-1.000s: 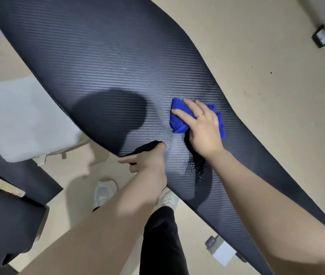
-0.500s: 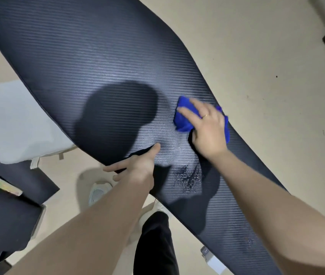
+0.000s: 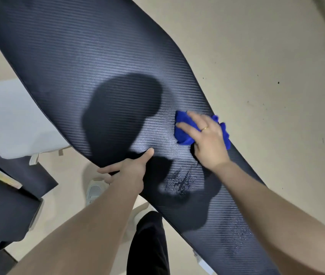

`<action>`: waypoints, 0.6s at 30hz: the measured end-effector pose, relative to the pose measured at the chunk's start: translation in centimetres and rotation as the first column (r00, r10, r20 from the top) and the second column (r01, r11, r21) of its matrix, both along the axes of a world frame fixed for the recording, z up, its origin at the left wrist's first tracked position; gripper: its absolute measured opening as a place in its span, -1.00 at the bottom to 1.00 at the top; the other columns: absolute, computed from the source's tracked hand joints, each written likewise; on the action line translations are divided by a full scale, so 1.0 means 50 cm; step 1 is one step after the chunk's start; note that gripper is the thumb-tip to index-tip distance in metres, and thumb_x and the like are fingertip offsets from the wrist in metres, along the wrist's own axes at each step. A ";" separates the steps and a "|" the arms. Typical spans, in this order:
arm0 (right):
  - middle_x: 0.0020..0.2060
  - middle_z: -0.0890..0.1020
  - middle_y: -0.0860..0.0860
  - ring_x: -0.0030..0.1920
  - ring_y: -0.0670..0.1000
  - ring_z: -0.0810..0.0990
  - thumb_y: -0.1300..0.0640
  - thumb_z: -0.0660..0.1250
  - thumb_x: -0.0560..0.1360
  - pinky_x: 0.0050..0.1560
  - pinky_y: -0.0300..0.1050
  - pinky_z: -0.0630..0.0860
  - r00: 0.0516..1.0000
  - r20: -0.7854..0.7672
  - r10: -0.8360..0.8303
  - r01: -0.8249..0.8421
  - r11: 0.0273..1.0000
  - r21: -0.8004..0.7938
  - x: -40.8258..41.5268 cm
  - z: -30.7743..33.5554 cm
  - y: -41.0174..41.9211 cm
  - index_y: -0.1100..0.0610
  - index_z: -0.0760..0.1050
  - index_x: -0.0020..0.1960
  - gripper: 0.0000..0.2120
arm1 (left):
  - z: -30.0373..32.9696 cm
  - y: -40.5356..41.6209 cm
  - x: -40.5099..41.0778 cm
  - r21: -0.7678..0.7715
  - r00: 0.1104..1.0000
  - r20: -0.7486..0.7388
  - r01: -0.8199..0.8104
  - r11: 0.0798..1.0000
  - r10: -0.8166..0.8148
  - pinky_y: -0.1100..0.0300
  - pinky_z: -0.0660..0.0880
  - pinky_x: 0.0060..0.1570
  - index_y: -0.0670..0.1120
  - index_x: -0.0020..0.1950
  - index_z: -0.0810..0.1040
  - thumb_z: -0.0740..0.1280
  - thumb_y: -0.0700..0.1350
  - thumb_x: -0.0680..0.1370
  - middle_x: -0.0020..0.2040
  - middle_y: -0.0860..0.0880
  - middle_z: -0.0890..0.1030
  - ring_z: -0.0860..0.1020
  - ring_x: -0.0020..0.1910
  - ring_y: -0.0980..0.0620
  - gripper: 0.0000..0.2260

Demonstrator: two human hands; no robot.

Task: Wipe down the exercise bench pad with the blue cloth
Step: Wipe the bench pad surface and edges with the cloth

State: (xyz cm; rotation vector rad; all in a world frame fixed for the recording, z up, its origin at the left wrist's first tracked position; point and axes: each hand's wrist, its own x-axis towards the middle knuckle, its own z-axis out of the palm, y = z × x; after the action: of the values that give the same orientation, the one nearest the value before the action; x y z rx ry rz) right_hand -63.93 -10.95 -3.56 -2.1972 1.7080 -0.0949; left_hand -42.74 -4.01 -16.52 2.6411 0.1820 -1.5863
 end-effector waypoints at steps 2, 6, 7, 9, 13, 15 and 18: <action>0.33 0.43 0.17 0.16 0.32 0.43 0.27 -0.02 0.31 0.20 0.21 0.36 0.992 0.035 -0.120 0.120 0.993 -0.009 -0.024 -0.007 -0.050 0.00 0.46 0.24 -0.42 | 0.165 -0.053 -0.025 0.000 0.999 -0.046 -0.009 1.000 0.009 -0.12 0.25 0.39 -0.01 0.54 -0.26 0.39 0.52 -0.19 0.50 -0.24 0.18 0.26 0.43 -0.25 0.49; 0.37 0.35 0.21 0.21 0.34 0.36 0.33 -0.01 0.32 0.28 0.19 0.30 0.957 0.069 -0.280 0.283 0.959 -0.033 -0.020 -0.016 -0.066 0.07 0.46 0.29 -0.40 | 0.221 -0.060 -0.039 -0.018 0.999 -0.012 -0.032 0.999 0.031 -0.07 0.15 0.46 -0.16 0.41 -0.54 0.51 0.35 0.05 0.55 -0.25 0.00 0.12 0.49 -0.21 0.45; 0.38 0.35 0.21 0.23 0.33 0.35 0.33 0.01 0.33 0.28 0.19 0.28 0.966 0.042 -0.257 0.259 0.965 -0.048 -0.010 -0.014 -0.051 0.07 0.46 0.29 -0.42 | 0.204 -0.056 -0.039 -0.014 0.999 0.028 -0.029 0.999 0.030 -0.06 0.15 0.46 -0.18 0.43 -0.52 0.51 0.35 0.06 0.55 -0.25 0.00 0.13 0.49 -0.21 0.44; 0.37 0.37 0.19 0.26 0.32 0.35 0.29 0.05 0.36 0.29 0.21 0.28 0.985 -0.001 -0.172 0.171 0.983 -0.068 0.018 -0.011 -0.007 0.06 0.45 0.27 -0.48 | 0.208 -0.061 -0.040 -0.018 1.000 0.024 0.008 1.000 -0.007 -0.08 0.14 0.47 -0.23 0.46 -0.44 0.50 0.39 0.01 0.54 -0.27 0.02 0.13 0.49 -0.23 0.47; 0.34 0.42 0.15 0.28 0.25 0.29 0.39 0.20 0.30 0.22 0.22 0.37 0.989 0.012 0.145 -0.145 0.989 -0.023 0.070 -0.002 0.100 0.02 0.46 0.25 -0.43 | 0.228 -0.064 -0.046 -0.027 1.000 0.007 -0.019 0.999 0.019 -0.05 0.11 0.47 -0.18 0.43 -0.51 0.53 0.33 0.09 0.55 -0.25 -0.02 0.14 0.48 -0.23 0.43; 0.37 0.40 0.11 0.31 0.27 0.32 0.42 0.29 0.23 0.21 0.24 0.35 0.968 0.023 0.251 -0.252 0.966 0.053 0.061 0.005 0.091 -0.04 0.46 0.26 -0.33 | 0.239 -0.070 -0.046 -0.026 0.999 -0.040 0.021 0.999 -0.022 -0.05 0.05 0.46 -0.16 0.48 -0.45 0.51 0.31 0.17 0.55 -0.26 -0.09 0.10 0.49 -0.24 0.35; 0.37 0.35 0.15 0.30 0.26 0.28 0.25 0.04 0.29 0.22 0.25 0.29 0.998 -0.016 0.062 -0.061 0.995 0.074 0.045 0.012 0.023 -0.08 0.43 0.28 -0.39 | 0.248 -0.063 -0.047 -0.118 0.989 -0.011 0.146 0.982 -0.148 -0.11 -0.07 0.50 -0.33 0.50 -0.23 0.47 0.21 0.32 0.54 -0.31 -0.13 -0.04 0.52 -0.28 0.15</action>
State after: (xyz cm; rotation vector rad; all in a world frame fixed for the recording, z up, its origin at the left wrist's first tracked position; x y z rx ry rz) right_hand -61.67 -9.80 -2.99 -2.2014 1.6255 0.0037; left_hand -45.10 -7.13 -4.14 2.6038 -0.1048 -1.6102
